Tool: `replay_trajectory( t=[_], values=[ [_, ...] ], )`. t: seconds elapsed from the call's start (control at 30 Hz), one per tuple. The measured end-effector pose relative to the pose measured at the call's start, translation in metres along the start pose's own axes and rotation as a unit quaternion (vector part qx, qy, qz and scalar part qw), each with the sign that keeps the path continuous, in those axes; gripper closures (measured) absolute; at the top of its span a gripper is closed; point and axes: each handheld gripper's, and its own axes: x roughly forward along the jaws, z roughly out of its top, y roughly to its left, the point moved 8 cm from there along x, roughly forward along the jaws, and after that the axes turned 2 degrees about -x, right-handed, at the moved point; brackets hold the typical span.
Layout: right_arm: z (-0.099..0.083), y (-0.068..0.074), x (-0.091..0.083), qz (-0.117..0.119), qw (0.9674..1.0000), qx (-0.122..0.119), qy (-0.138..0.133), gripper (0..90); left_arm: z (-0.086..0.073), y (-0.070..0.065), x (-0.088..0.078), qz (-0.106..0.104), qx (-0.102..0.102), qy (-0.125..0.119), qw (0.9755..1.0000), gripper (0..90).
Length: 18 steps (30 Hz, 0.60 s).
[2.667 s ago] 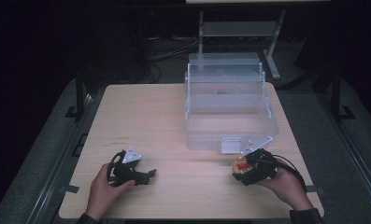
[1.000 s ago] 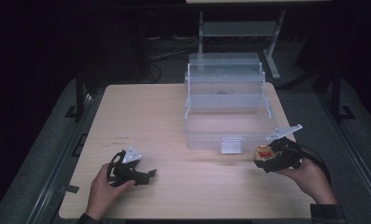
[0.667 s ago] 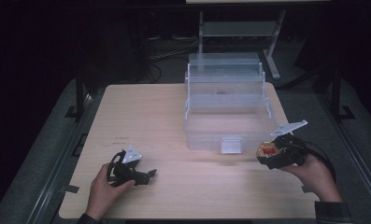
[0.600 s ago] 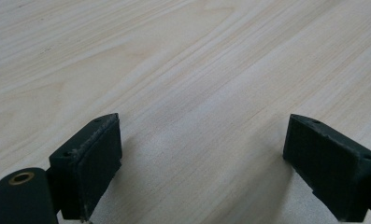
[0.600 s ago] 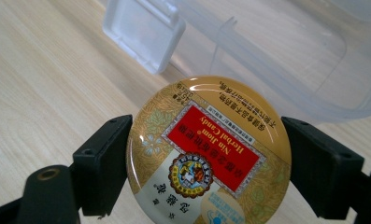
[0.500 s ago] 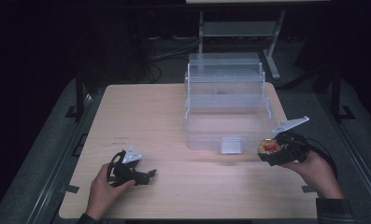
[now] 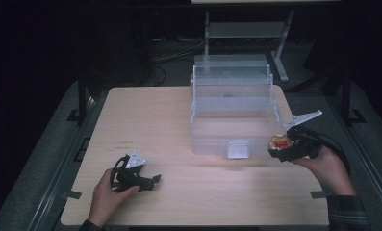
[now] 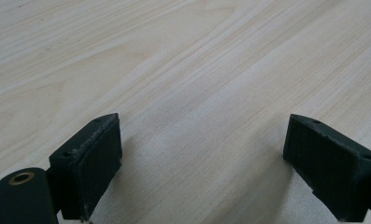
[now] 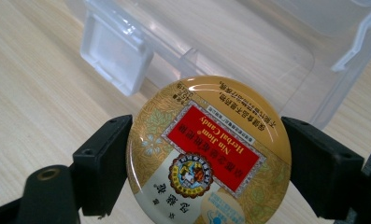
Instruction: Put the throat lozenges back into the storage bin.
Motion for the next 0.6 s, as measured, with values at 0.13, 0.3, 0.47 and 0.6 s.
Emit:
replay_trajectory(
  t=[0.13,0.3,0.47,0.6],
  values=[
    [0.003,-0.004,0.0,-0.002,1.0,0.002,0.001,19.5,0.0,0.0,0.0,0.0,0.0,0.0,1.0,10.9],
    [0.01,-0.011,-0.001,-0.008,1.0,0.003,0.0,19.5,0.0,0.0,0.0,0.0,-0.001,-0.001,1.0,10.8],
    [0.017,-0.018,0.0,-0.011,0.9999,0.006,0.0,19.5,0.0,0.0,0.0,0.0,-0.002,-0.001,1.0,10.9],
    [0.022,-0.023,0.002,-0.013,0.9999,0.009,0.001,19.5,0.0,0.0,0.0,0.0,-0.001,0.001,1.0,10.8]
  ],
)
